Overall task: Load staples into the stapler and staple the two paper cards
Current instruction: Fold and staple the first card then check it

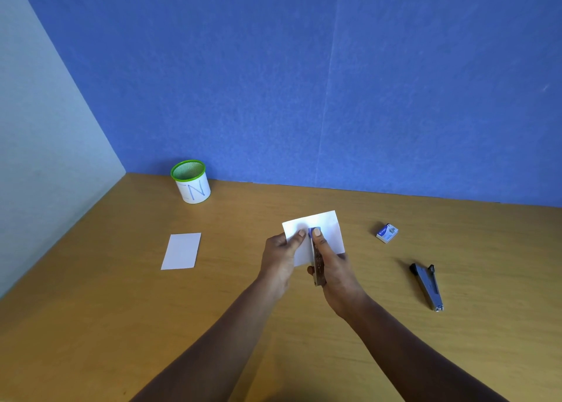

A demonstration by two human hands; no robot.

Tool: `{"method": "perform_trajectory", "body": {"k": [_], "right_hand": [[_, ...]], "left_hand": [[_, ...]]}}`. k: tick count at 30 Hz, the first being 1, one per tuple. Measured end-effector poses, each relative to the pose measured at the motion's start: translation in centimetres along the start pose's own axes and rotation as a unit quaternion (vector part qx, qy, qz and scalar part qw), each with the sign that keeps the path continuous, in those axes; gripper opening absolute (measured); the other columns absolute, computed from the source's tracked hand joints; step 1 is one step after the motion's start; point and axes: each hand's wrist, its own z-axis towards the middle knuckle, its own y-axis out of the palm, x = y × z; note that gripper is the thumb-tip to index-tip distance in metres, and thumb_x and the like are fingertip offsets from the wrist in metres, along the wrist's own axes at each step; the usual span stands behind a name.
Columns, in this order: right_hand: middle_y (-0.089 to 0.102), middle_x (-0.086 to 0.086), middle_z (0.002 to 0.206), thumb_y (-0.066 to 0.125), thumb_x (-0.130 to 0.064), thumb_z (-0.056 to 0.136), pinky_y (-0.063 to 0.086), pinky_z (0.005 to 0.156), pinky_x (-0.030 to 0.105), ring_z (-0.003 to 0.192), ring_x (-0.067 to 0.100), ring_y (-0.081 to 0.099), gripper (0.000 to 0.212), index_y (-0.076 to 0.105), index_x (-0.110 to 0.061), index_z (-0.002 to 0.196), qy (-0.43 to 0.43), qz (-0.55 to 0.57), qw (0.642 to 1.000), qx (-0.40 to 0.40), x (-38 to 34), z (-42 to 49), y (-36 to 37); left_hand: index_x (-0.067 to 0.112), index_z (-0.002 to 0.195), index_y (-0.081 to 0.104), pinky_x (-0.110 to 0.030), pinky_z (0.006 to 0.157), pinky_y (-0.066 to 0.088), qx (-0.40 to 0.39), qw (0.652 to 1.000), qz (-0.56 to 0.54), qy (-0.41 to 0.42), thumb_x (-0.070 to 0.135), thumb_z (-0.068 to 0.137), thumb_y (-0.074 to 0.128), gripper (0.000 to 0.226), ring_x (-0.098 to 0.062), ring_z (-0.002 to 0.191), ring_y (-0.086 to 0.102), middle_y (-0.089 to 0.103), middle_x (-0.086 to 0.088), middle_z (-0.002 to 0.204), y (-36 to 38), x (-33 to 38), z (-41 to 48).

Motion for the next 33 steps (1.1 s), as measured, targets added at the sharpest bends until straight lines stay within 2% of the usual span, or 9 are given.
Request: {"method": "perform_trajectory", "body": {"k": [3,7,11,18,20,22,24,26,33], "right_hand": [[0.057,-0.005,0.067,0.055,-0.045,0.086,0.034,0.048,0.02,0.056,0.01,0.045,0.029,0.066,-0.019,0.09,0.002,-0.013,1.0,0.002,-0.3,-0.1,-0.2],[0.061,-0.004,0.075,0.057,-0.045,0.085,0.037,0.054,0.022,0.062,0.012,0.048,0.031,0.066,-0.018,0.096,-0.004,-0.016,1.0,-0.005,-0.3,-0.2,-0.4],[0.059,-0.012,0.062,0.056,-0.042,0.087,0.037,0.048,0.017,0.057,0.008,0.047,0.024,0.065,-0.02,0.092,-0.006,-0.022,1.0,-0.003,-0.3,-0.2,-0.5],[0.057,-0.002,0.071,0.058,-0.042,0.086,0.033,0.049,0.02,0.055,0.01,0.042,0.027,0.066,-0.017,0.092,-0.002,-0.018,1.0,0.013,-0.2,0.2,-0.6],[0.056,0.002,0.073,0.059,-0.042,0.086,0.034,0.05,0.021,0.055,0.01,0.042,0.028,0.065,-0.015,0.092,0.001,-0.019,1.0,0.018,-0.1,0.3,-0.6],[0.054,0.007,0.076,0.062,-0.043,0.084,0.035,0.048,0.02,0.056,0.01,0.043,0.03,0.065,-0.014,0.091,0.002,-0.02,1.0,0.019,-0.1,0.5,-0.6],[0.053,0.007,0.076,0.065,-0.049,0.074,0.036,0.044,0.017,0.056,0.01,0.042,0.037,0.065,-0.015,0.089,-0.005,-0.021,1.0,0.012,0.0,0.5,-0.6],[0.054,0.005,0.074,0.059,-0.052,0.067,0.037,0.044,0.016,0.056,0.009,0.043,0.041,0.066,-0.017,0.087,-0.009,-0.021,1.0,0.007,0.0,0.5,-0.6],[0.059,-0.001,0.071,0.06,-0.051,0.067,0.037,0.051,0.022,0.059,0.01,0.045,0.04,0.067,-0.017,0.087,-0.015,-0.015,1.0,0.002,0.2,0.8,-0.6]], "left_hand": [[0.014,0.08,0.07,-0.033,0.076,0.047,-0.015,1.0,0.0,-0.011,0.02,0.091,0.058,0.017,-0.02,0.074,0.063,0.071,0.0,0.075,-0.4,0.2,0.3],[0.013,0.079,0.07,-0.031,0.074,0.048,-0.038,0.999,0.001,-0.023,0.019,0.091,0.058,0.018,-0.015,0.069,0.065,0.072,0.005,0.069,-0.7,0.4,0.5],[0.012,0.08,0.071,-0.031,0.077,0.049,-0.038,0.999,-0.006,-0.022,0.017,0.09,0.059,0.016,-0.018,0.072,0.065,0.073,0.002,0.071,-0.7,0.4,0.5],[0.015,0.086,0.071,-0.036,0.086,0.049,-0.039,0.998,-0.015,-0.039,0.027,0.088,0.062,0.015,-0.02,0.084,0.066,0.073,0.0,0.083,-0.3,0.4,0.3],[0.017,0.084,0.073,-0.037,0.089,0.049,-0.036,0.998,-0.013,-0.042,0.036,0.079,0.071,0.019,-0.022,0.09,0.067,0.074,-0.001,0.087,-0.1,0.4,0.1],[0.016,0.087,0.074,-0.037,0.088,0.051,-0.027,0.999,-0.002,-0.028,0.041,0.059,0.08,0.038,-0.022,0.092,0.068,0.075,-0.002,0.09,0.2,0.4,0.0],[0.014,0.089,0.073,-0.035,0.083,0.052,-0.012,1.0,-0.003,-0.02,0.039,0.046,0.083,0.051,-0.019,0.087,0.068,0.075,0.0,0.088,0.5,0.3,-0.1],[0.015,0.086,0.072,-0.033,0.08,0.052,0.0,1.0,-0.01,-0.022,0.035,0.044,0.084,0.048,-0.016,0.082,0.068,0.074,0.003,0.083,0.6,0.3,0.0],[0.016,0.08,0.071,-0.03,0.075,0.052,0.019,0.999,-0.039,-0.018,0.01,0.06,0.086,0.025,-0.011,0.071,0.067,0.073,0.007,0.074,1.1,0.5,-0.3]]}}
